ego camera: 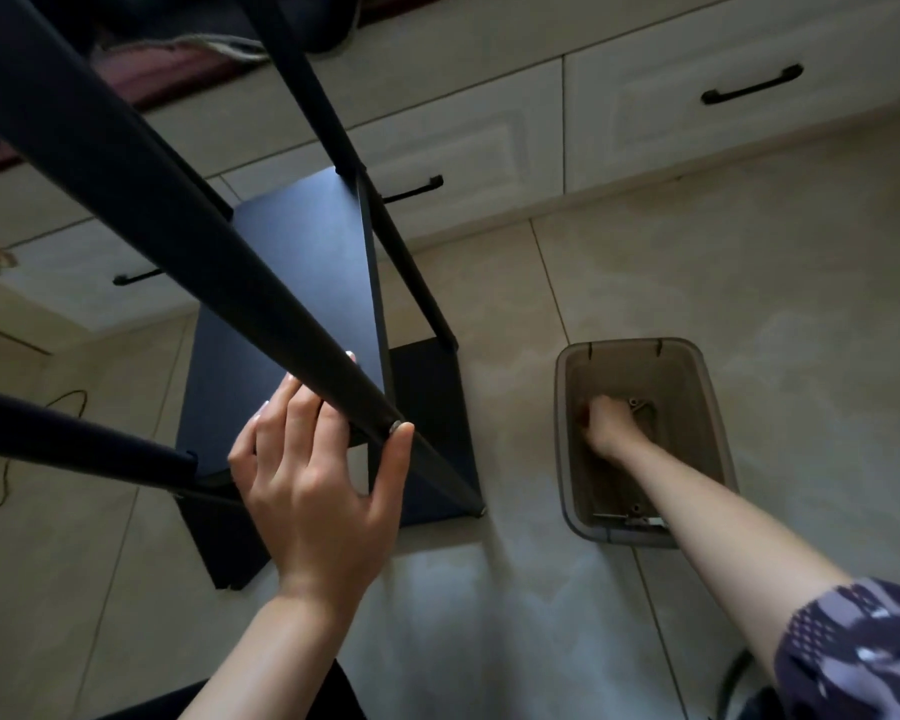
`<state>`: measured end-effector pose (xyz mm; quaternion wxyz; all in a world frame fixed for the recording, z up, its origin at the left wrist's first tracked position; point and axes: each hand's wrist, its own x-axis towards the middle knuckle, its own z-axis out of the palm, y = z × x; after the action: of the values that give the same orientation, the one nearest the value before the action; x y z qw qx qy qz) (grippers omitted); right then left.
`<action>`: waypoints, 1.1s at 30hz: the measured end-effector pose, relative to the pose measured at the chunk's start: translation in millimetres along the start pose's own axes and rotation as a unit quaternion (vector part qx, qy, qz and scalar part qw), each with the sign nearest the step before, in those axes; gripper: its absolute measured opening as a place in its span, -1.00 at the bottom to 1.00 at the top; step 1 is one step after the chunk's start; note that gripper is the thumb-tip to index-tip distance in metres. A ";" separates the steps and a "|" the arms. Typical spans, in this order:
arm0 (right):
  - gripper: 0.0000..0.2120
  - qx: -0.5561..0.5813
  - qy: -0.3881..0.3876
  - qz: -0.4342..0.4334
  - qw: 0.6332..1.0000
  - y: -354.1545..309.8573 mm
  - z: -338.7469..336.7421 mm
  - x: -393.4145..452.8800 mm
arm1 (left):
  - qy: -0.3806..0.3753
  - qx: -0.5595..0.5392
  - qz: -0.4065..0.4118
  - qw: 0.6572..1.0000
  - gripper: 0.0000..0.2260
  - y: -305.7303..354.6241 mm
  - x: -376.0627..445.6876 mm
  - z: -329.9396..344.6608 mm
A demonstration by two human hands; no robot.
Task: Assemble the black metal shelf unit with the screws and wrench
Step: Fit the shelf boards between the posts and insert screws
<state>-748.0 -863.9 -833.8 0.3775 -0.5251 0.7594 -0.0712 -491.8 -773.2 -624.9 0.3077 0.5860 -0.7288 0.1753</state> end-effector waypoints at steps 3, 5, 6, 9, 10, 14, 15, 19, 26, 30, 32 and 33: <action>-0.82 -0.003 0.018 -0.004 1.000 1.0 7.0 0.1 | 0.001 -0.004 -0.002 1.000 -0.59 0.1 0.5 -0.8; -0.80 -0.004 0.030 -0.001 1.000 1.6 9.2 -0.3 | 0.001 -0.004 -0.004 1.000 -0.59 0.5 0.5 -1.1; -0.79 -0.006 0.037 0.000 0.999 1.8 9.7 0.0 | 0.001 -0.003 -0.003 1.000 -0.59 0.7 0.6 -1.2; -0.79 -0.007 0.041 0.005 0.999 3.4 10.0 0.2 | -0.002 -0.003 -0.007 1.000 -0.59 1.2 0.8 -1.0; -0.80 -0.005 0.038 0.005 0.999 4.2 9.9 0.3 | -0.004 -0.004 -0.009 1.000 -0.58 1.0 0.8 -1.5; -0.87 0.007 0.034 0.001 0.999 9.1 2.8 -1.4 | -0.012 -0.001 -0.011 1.000 -0.56 1.1 1.1 -2.8; -0.87 0.012 0.040 0.001 0.999 10.7 -1.1 -2.9 | -0.013 -0.002 -0.011 1.000 -0.56 1.1 1.4 -3.0; -0.85 0.009 0.051 0.006 0.999 17.9 -23.3 -16.7 | -0.017 -0.009 -0.016 1.000 -0.57 1.4 2.4 -4.7; -0.84 0.025 0.097 -0.022 0.995 -13.7 -81.9 -69.5 | -0.076 -0.029 -0.048 0.995 -0.54 7.4 11.3 -22.7; -0.94 0.168 0.088 -0.057 0.980 -60.0 -97.8 -105.6 | -0.152 -0.030 -0.062 0.986 -0.53 9.4 20.6 -40.3; -0.94 0.298 0.029 -0.063 0.952 -88.2 -96.7 -124.9 | -0.183 -0.031 -0.054 0.981 -0.59 6.4 26.7 -46.5; -0.95 0.343 -0.004 -0.069 0.937 -101.5 -94.9 -134.5 | -0.199 -0.029 -0.047 0.979 -0.59 4.9 30.6 -49.1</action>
<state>-712.0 -821.3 -648.7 0.5316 -0.4154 0.6492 -0.3512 -488.4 -764.5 -567.6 0.1816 0.6333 -0.7521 0.0195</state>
